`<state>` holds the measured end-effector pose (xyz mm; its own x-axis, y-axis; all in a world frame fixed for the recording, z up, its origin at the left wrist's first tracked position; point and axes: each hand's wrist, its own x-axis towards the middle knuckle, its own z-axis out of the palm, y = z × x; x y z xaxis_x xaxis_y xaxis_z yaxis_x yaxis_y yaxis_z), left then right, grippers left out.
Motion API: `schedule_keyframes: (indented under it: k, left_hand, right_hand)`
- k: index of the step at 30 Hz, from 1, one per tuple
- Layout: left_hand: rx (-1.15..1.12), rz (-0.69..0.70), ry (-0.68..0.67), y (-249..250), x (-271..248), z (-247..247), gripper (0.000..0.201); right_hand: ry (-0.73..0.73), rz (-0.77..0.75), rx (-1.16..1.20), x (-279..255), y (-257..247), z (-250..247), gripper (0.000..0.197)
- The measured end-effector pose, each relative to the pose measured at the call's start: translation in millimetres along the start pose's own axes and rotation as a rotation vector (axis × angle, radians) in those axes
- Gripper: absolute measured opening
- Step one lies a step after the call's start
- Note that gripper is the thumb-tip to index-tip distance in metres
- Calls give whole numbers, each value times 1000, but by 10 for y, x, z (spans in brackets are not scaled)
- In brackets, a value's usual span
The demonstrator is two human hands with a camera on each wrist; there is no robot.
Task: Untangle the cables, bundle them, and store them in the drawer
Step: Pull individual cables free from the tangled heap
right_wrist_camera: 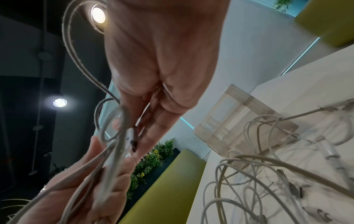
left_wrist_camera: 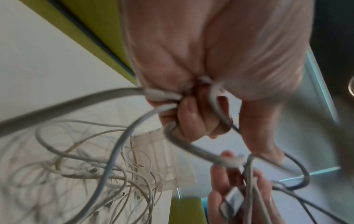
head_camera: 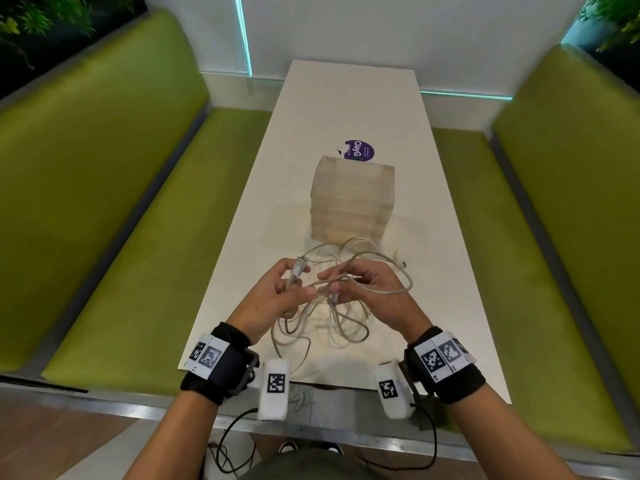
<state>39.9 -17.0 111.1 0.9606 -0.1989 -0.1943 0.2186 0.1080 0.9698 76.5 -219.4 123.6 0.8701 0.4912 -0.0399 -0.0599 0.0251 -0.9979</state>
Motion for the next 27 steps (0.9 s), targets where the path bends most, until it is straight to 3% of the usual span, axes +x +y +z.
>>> schedule_keyframes:
  k: [4,7,12,19,22,24,27]
  left_hand:
    - [-67,82,19,-62,-31,-62,41]
    - [-237,138,100,-60,-51,-136,49]
    - [-199,138,219,-43,-60,-161,14]
    - [-181,115,212,-86,-72,-51,14]
    - [-210,107,231,-67,-60,-53,16]
    - [-219,116,227,-42,-57,-82,15]
    - [-234,130,214,-27,-54,-114,15]
  right_hand:
    - [-73,102,-34,-42,84,9,10]
    - [-116,159,-14,-93,213,-2,8]
    - [-267,87,-302,-235,555,70,8]
    - [-430,82,-699,-362,953,214,11]
    - [-600,209,-868,-396,1072,263,17]
    - [-646,278,-912,-412,1081,261,30]
    - [-614,296,-856,-400,1006,174,32]
